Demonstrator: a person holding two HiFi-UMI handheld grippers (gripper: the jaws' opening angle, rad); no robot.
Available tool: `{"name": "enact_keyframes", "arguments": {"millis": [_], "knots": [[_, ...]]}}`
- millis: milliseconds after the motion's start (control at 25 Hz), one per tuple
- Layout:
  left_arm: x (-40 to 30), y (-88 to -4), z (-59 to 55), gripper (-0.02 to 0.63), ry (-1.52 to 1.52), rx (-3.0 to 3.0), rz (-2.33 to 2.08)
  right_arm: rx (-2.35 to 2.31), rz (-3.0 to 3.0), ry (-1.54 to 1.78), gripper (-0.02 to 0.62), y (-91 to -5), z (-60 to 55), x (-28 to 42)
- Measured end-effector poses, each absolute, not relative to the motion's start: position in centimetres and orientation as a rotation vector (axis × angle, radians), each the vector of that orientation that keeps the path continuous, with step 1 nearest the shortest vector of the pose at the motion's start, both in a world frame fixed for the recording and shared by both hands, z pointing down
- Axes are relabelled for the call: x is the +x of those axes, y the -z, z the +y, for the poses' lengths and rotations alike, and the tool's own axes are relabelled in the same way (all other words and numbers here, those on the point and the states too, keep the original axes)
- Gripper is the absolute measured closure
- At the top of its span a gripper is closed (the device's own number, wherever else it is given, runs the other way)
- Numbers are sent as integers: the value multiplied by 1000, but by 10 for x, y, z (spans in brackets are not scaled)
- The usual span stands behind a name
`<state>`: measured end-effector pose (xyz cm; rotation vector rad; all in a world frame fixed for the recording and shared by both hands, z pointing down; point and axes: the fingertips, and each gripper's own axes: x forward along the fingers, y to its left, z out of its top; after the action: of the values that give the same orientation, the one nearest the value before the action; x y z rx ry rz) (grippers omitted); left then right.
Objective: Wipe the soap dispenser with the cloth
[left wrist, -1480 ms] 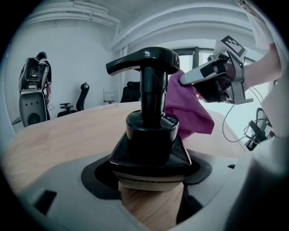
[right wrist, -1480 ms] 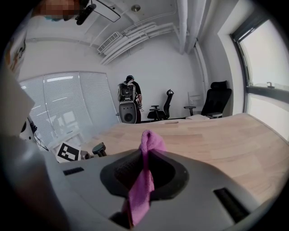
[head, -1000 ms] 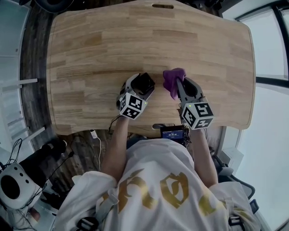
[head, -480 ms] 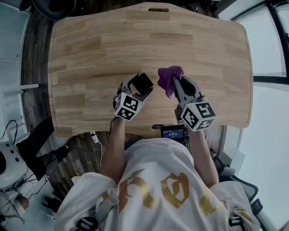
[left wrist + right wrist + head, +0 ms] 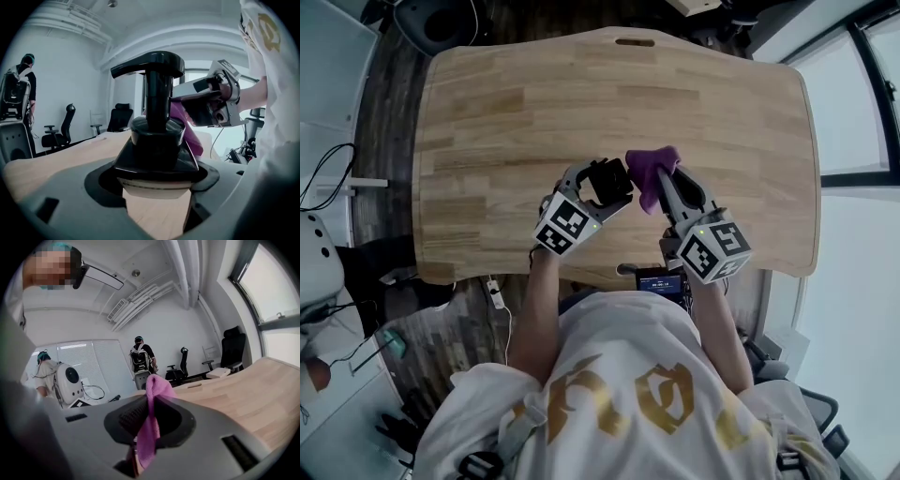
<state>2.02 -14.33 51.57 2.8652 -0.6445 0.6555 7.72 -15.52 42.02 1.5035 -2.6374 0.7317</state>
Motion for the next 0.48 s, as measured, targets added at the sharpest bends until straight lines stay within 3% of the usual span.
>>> {"name": "enact_keyframes", "arguments": {"millis": [480], "knots": [[37, -481, -118, 249, -620, 2945, -529, 1167, -2790, -1097, 554, -410, -128, 40]]}}
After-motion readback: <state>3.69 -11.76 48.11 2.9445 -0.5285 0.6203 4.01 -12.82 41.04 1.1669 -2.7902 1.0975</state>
